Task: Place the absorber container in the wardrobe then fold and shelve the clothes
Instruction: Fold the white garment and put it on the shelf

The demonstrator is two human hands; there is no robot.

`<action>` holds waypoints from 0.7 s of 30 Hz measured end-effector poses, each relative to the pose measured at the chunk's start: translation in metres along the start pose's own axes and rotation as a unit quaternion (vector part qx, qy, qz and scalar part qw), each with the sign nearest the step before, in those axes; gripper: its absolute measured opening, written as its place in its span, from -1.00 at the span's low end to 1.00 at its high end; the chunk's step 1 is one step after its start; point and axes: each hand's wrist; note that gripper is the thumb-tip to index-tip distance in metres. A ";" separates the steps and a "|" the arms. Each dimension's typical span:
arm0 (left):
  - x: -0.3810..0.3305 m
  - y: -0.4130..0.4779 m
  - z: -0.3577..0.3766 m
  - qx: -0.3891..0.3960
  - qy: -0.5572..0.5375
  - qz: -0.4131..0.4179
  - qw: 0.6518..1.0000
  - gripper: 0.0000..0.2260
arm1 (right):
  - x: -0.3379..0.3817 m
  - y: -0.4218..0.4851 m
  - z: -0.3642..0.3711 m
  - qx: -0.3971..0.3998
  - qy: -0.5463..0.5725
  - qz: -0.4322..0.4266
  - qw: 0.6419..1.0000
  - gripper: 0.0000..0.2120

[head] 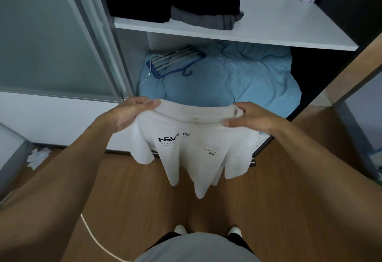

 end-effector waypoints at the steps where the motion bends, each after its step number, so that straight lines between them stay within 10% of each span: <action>1: 0.003 -0.003 -0.005 0.011 0.051 0.008 0.999 -0.72 | -0.005 0.000 -0.001 -0.015 -0.022 -0.005 1.000 -0.62; 8: 0.005 -0.010 0.005 -0.039 0.098 0.076 0.992 -0.59 | -0.010 0.003 0.006 -0.230 0.043 -0.074 0.969 -0.71; 21: 0.013 0.023 0.129 0.061 0.163 0.090 0.981 -0.83 | 0.065 -0.003 0.027 -0.099 -0.039 -0.206 0.973 -0.91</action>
Point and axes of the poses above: each hand's wrist, its own y-axis towards the middle knuckle, its own z-axis out of the palm, x = y × z, and after that the axes turned 1 degree about z, right-handed
